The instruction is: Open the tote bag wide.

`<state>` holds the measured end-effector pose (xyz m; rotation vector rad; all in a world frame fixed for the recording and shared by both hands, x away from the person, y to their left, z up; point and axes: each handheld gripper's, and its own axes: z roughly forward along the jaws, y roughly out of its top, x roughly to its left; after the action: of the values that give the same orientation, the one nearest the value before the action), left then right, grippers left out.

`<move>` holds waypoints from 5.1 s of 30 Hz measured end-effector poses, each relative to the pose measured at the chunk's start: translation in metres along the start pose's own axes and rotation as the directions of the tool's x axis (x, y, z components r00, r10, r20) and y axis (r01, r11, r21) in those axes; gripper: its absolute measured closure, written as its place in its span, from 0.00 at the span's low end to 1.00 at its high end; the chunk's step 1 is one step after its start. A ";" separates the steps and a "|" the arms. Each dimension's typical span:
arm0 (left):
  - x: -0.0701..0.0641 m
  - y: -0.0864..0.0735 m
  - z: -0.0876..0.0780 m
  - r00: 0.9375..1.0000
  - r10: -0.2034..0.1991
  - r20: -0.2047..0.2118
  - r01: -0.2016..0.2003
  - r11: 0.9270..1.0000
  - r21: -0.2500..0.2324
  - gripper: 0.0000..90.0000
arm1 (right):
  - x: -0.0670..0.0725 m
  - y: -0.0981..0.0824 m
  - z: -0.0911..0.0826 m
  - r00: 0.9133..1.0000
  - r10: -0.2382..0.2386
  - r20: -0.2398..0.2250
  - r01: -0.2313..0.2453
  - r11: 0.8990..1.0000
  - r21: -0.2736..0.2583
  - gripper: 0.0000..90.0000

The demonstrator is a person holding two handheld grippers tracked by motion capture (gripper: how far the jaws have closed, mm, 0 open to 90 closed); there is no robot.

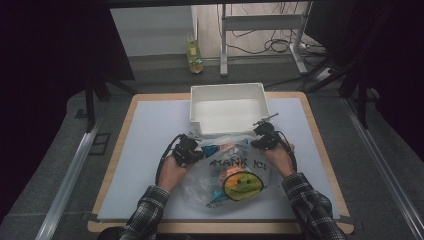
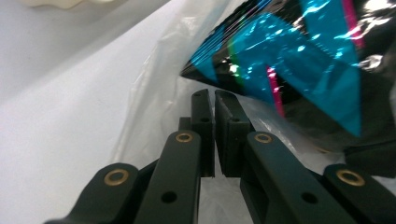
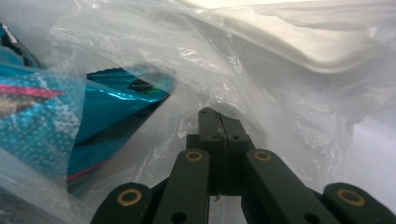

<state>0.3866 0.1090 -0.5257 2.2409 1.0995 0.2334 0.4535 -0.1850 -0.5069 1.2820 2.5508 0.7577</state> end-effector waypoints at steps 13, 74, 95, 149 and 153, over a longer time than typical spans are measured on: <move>-0.010 -0.003 0.001 0.996 0.045 0.079 -0.045 0.999 -0.003 0.95 | 0.041 -0.043 -0.022 0.985 -0.077 -0.157 0.083 0.996 0.032 0.99; -0.022 -0.005 -0.068 0.988 0.125 0.093 -0.114 0.986 -0.121 0.89 | 0.037 -0.080 -0.099 0.969 -0.185 -0.161 0.163 0.977 -0.139 0.99; -0.119 -0.094 -0.081 0.926 0.277 0.257 -0.256 0.960 -0.110 0.88 | 0.081 -0.143 -0.127 0.914 -0.233 -0.332 0.188 0.969 -0.162 0.98; -0.139 -0.117 -0.074 0.955 0.272 0.116 -0.276 0.961 0.019 0.89 | 0.109 -0.131 -0.065 0.944 -0.213 -0.251 0.194 0.976 -0.100 0.99; -0.131 -0.118 -0.074 0.958 0.281 0.063 -0.284 0.958 0.045 0.90 | 0.091 -0.133 -0.066 0.960 -0.171 -0.222 0.155 0.984 -0.090 0.99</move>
<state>0.1960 0.0970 -0.5241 2.4343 0.7609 0.2600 0.2805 -0.2029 -0.5141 0.9983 2.7365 1.0028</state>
